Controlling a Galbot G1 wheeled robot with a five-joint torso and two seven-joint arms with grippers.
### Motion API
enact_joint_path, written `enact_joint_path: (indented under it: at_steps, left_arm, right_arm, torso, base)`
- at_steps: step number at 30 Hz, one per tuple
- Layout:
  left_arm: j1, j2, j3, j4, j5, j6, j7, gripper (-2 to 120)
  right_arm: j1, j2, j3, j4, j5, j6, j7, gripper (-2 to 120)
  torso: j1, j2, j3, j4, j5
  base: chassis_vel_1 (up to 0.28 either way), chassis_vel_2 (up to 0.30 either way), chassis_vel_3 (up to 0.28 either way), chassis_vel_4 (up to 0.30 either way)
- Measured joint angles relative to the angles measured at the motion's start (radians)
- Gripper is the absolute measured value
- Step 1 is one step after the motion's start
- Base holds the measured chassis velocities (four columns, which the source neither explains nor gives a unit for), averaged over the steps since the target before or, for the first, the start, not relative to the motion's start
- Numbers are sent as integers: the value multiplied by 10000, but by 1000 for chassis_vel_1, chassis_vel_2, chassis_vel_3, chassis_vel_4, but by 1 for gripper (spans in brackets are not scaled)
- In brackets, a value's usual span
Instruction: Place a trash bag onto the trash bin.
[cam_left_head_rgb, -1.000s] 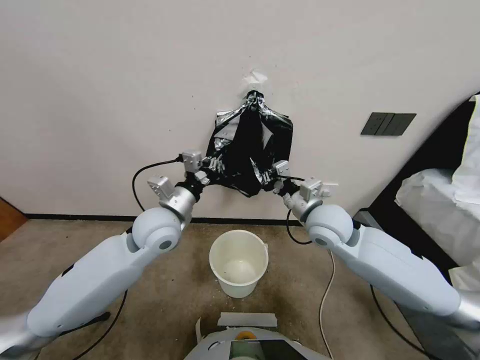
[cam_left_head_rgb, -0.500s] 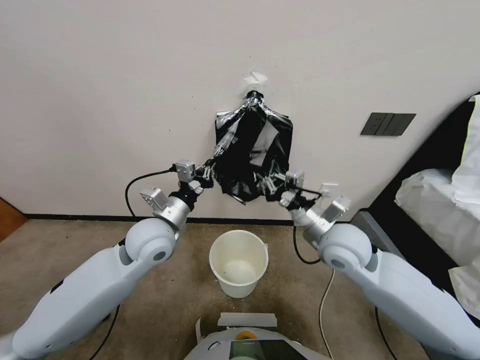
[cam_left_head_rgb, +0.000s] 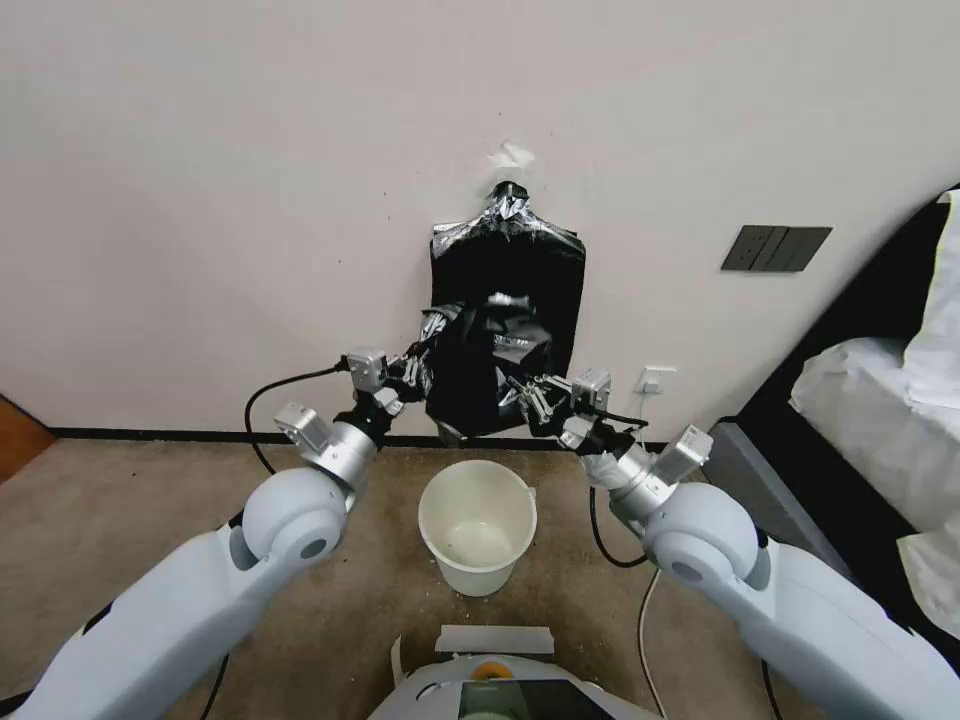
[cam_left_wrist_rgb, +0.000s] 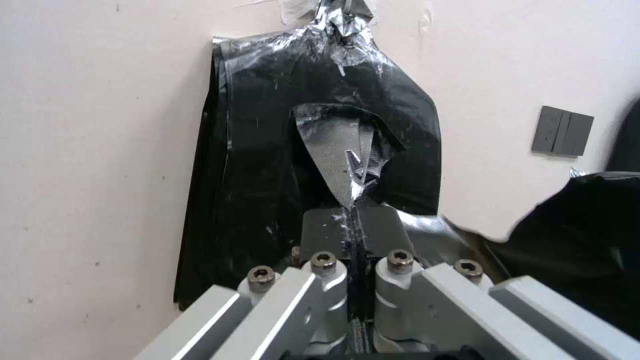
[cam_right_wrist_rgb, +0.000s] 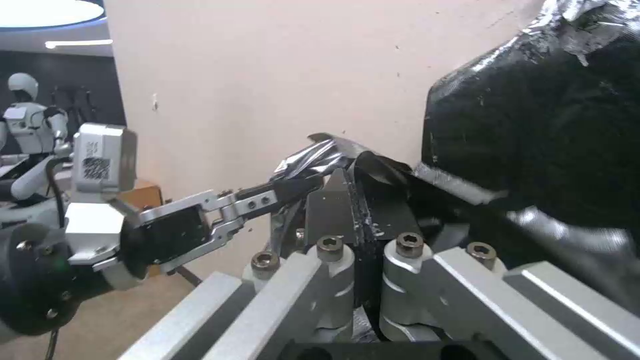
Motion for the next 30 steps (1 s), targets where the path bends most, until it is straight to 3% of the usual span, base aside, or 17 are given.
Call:
enact_joint_path:
  at_steps: [11, 30]
  left_arm:
    - [411, -241, -61, -9, 230, -46, 9, 0]
    - [1082, -1405, 204, 1441, 1465, -370, 272, 0]
  right_arm:
    - [-421, 428, 48, 88, -18, -32, 74, 0]
    - [-922, 1818, -556, -1607, -547, 286, 40, 0]
  torso:
    - [1, 0, 0, 0, 0]
    - [1, 0, 0, -1, 0]
  base:
    - [0, 0, 0, 0]
    - [0, 0, 0, 0]
